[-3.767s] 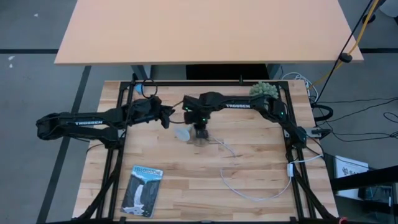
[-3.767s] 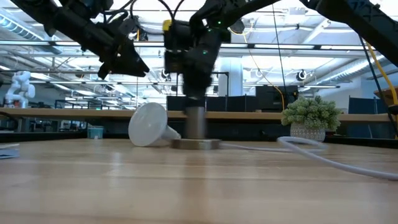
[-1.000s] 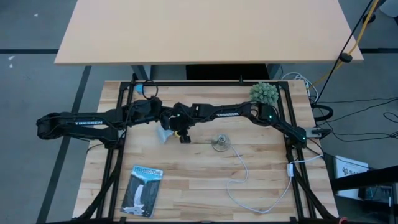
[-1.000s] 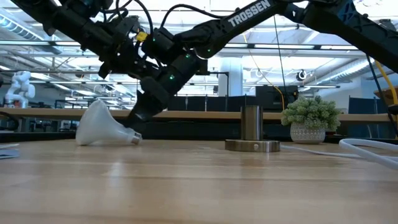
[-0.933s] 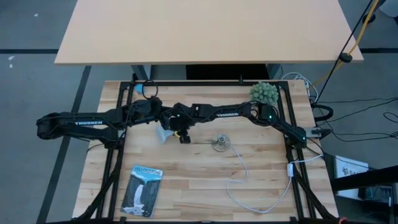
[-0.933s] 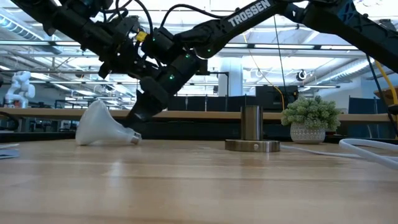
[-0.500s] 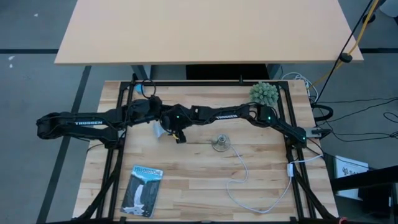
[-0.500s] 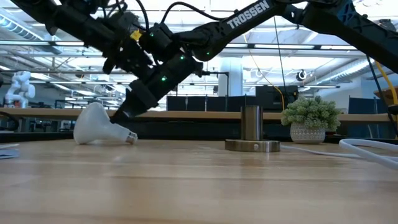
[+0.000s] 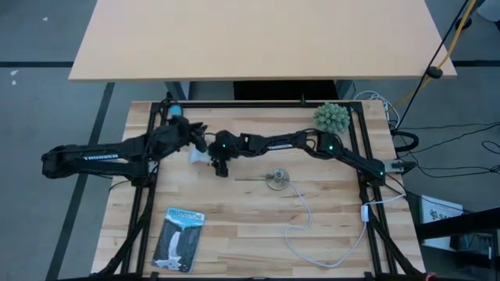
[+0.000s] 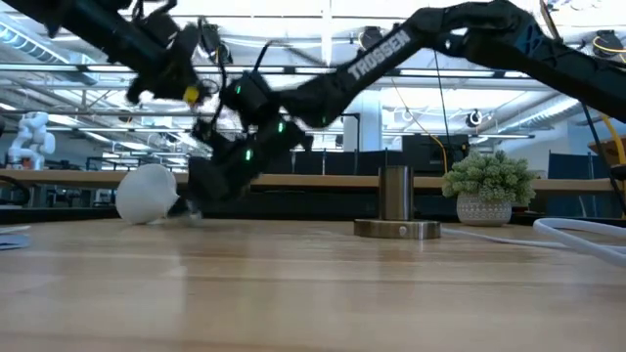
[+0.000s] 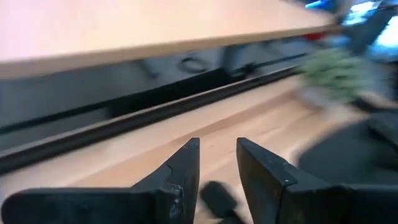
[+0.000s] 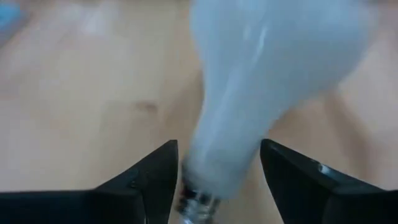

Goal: Screw lightbulb
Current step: Insert the lightbulb into the lamp

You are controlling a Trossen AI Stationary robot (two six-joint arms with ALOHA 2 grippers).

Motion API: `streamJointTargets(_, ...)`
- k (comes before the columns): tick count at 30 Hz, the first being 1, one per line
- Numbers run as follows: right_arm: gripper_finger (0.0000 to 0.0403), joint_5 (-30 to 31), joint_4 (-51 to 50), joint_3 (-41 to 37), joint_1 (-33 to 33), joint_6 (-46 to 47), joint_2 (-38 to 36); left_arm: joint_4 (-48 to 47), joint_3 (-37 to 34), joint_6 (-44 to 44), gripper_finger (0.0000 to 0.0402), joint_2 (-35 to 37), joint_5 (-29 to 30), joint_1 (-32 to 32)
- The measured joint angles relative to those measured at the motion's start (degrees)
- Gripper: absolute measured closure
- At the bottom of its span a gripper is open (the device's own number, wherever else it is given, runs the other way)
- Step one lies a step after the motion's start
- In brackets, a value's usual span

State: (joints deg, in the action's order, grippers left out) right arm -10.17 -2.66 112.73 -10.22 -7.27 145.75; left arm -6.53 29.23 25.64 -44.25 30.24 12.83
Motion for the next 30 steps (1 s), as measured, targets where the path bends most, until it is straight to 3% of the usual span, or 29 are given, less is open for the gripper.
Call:
streamJointTargets(6, 0.0186, 1.13, 1.12, 0.00, 0.05, 2.04, 1.39, -13.03, -0.02, 11.49, 0.0290, -0.28, 10.37, 0.01)
streamJointTargets(11, 0.0186, 1.44, 0.75, -0.07, -0.21, 2.10, 0.61, -23.34, -0.02, 20.27, 0.0290, -0.75, 11.82, 1.10)
streamJointTargets(18, 0.0186, 1.42, 0.81, -0.07, -0.48, 4.46, -0.11, -30.28, -0.02, 26.03, 0.0299, -6.82, 1.21, 6.53)
streamJointTargets(25, 0.0187, 1.13, 0.81, -0.07, -0.48, 5.79, -0.13, -26.65, -0.04, 25.45, 0.0311, -17.58, -16.08, 10.48)
streamJointTargets(30, 0.0186, -0.11, -1.77, -0.35, -0.37, 7.27, -0.16, -19.55, -0.41, 23.43, 0.0312, -23.88, -20.22, 9.85)
